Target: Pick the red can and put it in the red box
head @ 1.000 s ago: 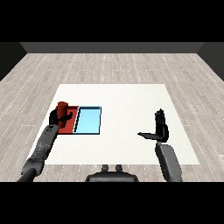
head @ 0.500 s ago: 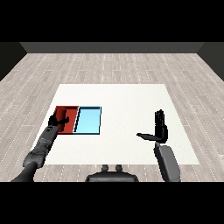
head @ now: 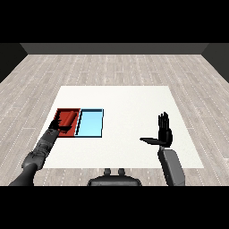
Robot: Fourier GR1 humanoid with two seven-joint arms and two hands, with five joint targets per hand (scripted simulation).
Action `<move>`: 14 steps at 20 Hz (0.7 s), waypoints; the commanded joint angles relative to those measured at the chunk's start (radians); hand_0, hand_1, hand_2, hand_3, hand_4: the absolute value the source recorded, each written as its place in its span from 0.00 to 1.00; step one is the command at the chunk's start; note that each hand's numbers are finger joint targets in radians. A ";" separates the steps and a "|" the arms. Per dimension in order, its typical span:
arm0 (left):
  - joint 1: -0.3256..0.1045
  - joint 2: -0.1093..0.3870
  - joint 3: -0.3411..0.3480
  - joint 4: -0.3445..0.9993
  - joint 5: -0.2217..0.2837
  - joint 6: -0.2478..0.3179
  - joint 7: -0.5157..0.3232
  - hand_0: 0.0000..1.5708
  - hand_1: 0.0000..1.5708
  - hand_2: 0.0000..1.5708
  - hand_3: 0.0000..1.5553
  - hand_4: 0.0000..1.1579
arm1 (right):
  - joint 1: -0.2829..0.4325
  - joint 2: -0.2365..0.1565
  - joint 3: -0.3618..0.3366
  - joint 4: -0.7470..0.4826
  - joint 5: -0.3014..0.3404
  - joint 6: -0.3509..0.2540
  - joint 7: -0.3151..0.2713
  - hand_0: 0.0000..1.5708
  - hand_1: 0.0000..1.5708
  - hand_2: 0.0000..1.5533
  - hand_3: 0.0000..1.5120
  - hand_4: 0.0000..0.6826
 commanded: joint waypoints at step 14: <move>0.034 -0.087 0.348 -0.383 0.365 -0.032 -0.570 0.00 0.00 0.00 0.00 0.00 | 0.038 -0.007 -0.001 -0.028 -0.030 0.073 -0.030 0.00 0.00 0.00 0.00 0.00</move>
